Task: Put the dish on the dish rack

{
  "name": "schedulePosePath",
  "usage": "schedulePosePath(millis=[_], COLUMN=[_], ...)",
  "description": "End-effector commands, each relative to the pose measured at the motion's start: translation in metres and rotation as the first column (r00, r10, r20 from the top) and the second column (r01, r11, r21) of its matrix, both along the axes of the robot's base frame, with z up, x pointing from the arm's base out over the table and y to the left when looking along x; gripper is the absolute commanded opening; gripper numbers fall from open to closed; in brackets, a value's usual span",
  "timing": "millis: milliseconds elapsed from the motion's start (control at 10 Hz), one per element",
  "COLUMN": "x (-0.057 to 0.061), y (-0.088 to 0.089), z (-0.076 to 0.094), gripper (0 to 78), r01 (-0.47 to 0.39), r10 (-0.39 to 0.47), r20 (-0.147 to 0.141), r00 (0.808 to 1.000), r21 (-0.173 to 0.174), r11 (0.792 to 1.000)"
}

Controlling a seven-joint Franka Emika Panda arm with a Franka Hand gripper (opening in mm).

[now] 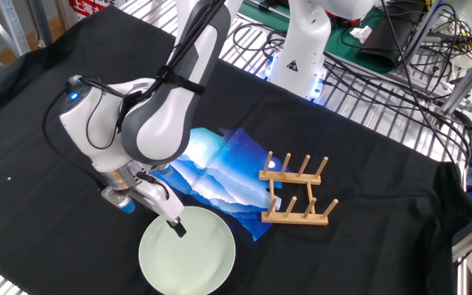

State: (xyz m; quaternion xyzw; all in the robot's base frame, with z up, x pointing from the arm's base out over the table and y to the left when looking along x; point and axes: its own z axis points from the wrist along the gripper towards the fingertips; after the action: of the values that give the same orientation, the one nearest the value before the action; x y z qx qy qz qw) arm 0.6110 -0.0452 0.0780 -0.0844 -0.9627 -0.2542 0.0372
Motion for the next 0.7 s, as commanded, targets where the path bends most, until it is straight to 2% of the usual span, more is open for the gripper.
schedulePosePath(millis=[100,700], x=[0.0025,0.0025], y=[-0.0001,-0.0001], z=[0.0013,0.0009], gripper=[77.4,77.4], r01=[0.005,0.008], r10=[-0.005,-0.009], r20=[0.025,0.041], r00=[1.0,0.999], r21=[0.022,0.027], r11=[1.0,1.0])
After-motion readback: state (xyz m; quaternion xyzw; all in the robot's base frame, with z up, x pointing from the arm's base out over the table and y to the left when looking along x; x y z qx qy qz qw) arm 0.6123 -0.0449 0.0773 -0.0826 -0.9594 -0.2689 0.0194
